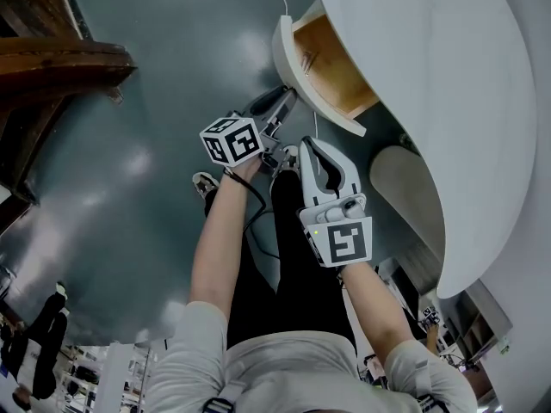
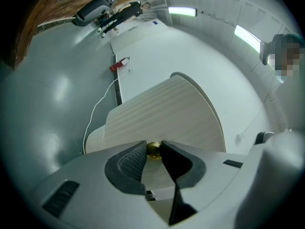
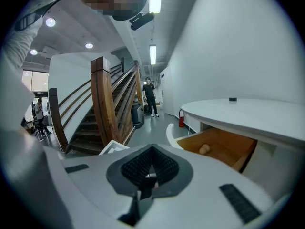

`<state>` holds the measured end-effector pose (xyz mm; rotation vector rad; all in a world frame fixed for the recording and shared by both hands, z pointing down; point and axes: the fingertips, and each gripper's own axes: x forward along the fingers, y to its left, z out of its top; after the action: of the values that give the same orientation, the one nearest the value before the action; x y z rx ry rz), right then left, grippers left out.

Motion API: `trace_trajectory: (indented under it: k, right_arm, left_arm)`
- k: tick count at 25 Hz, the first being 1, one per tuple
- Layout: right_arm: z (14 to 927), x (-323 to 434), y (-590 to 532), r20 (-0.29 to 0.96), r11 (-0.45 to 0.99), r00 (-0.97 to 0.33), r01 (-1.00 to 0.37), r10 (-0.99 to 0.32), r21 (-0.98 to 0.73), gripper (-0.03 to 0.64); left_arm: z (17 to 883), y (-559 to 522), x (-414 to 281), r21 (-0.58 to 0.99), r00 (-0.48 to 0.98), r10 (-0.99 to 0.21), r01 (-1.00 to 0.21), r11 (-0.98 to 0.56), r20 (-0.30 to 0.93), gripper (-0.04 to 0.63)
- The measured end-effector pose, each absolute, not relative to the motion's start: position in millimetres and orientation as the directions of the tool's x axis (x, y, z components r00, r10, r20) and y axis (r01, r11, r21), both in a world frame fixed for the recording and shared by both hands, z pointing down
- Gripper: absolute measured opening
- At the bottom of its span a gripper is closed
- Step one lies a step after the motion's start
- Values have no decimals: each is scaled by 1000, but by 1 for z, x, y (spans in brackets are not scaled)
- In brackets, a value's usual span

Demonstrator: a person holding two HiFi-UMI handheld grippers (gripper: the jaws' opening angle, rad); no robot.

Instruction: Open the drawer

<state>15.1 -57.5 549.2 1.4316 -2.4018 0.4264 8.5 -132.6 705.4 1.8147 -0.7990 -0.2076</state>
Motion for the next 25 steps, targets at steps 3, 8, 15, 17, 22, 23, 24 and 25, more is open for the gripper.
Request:
trace_trajectory:
  k: [3, 8, 15, 17, 22, 23, 24, 25]
  right_arm:
    - [551, 2, -51, 411, 460, -455, -883, -790, -94, 12]
    - [552, -22, -41, 411, 478, -470, -874, -781, -89, 11]
    - [549, -41, -41, 408, 482, -480, -870, -776, -106, 11]
    - [547, -51, -39, 401, 489, -492, -864, -772, -120, 11]
    - [546, -77, -31, 403, 501, -511, -854, -760, -138, 11]
    - [545, -77, -31, 405, 501, -510, -854, -759, -139, 11]
    - [544, -77, -31, 407, 500, -510, -855, -758, -140, 11]
    - [543, -77, -31, 409, 500, -511, -854, -756, -142, 11]
  left_arm:
    - [708, -124, -1, 891, 763, -605, -415, -185, 230, 103]
    - [709, -110, -19, 889, 765, -599, -419, -185, 236, 101]
    - [710, -97, -35, 882, 757, -597, -442, -165, 268, 101]
    - [712, -91, -44, 876, 755, -591, -455, -159, 285, 101]
    - [714, -75, -72, 867, 743, -589, -480, -135, 319, 101]
    - [714, -75, -73, 867, 738, -592, -482, -127, 324, 101]
    - [714, -74, -73, 868, 735, -594, -482, -119, 327, 101]
    - [714, -73, -73, 869, 733, -595, -482, -114, 329, 101]
